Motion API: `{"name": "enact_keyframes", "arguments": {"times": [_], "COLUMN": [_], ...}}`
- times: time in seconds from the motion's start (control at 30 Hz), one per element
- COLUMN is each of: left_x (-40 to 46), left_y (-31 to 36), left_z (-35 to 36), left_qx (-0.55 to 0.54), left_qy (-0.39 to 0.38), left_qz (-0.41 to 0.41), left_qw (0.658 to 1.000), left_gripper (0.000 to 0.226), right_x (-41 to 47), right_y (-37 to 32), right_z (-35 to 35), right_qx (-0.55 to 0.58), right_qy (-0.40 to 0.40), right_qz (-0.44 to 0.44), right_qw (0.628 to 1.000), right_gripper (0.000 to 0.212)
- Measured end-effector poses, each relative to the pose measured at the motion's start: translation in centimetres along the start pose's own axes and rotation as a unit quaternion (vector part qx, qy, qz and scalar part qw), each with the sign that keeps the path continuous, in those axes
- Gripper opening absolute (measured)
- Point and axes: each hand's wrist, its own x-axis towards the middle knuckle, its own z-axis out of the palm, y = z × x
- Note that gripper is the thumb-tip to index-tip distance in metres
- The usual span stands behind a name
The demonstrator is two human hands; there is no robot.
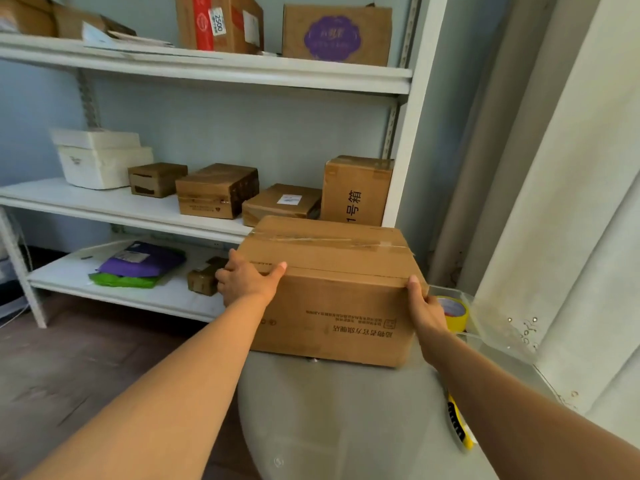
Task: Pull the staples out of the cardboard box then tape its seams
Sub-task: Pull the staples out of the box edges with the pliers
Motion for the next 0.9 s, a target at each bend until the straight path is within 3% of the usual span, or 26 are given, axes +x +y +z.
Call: {"name": "enact_keyframes", "arguments": {"times": [0.17,0.33,0.53,0.67,0.73,0.9], "left_x": [-0.6,-0.1,0.2,0.7,1.0,0.7], "left_y": [1.8,5.0,6.5,8.7,8.8,8.0], "left_z": [-0.6,-1.5,-2.2,-3.4,-3.4,-2.1], "left_qx": [0.012,0.056,0.103,0.094,0.152,0.305], "left_qy": [0.083,0.138,0.108,0.106,0.079,0.022], "left_qz": [0.099,0.145,0.135,0.162,0.180,0.231], "left_qw": [0.992,0.978,0.979,0.977,0.969,0.924], "left_gripper": [0.089,0.072,0.066,0.068,0.067,0.062], "right_x": [-0.5,-0.8,-2.0,-2.4,-2.3,-2.3], "right_y": [-2.7,-6.5,-7.2,-9.6,-10.4,-9.9], "right_z": [-1.7,-3.3,-4.4,-4.7,-4.9,-4.9], "right_qx": [0.050,0.087,0.090,0.027,-0.003,-0.072], "right_qy": [0.066,0.060,0.028,0.020,0.026,0.007], "right_qz": [0.028,0.002,-0.017,-0.095,-0.122,-0.151], "right_qw": [0.996,0.994,0.995,0.995,0.992,0.986], "right_gripper": [0.070,0.041,0.038,0.047,0.051,0.037]}}
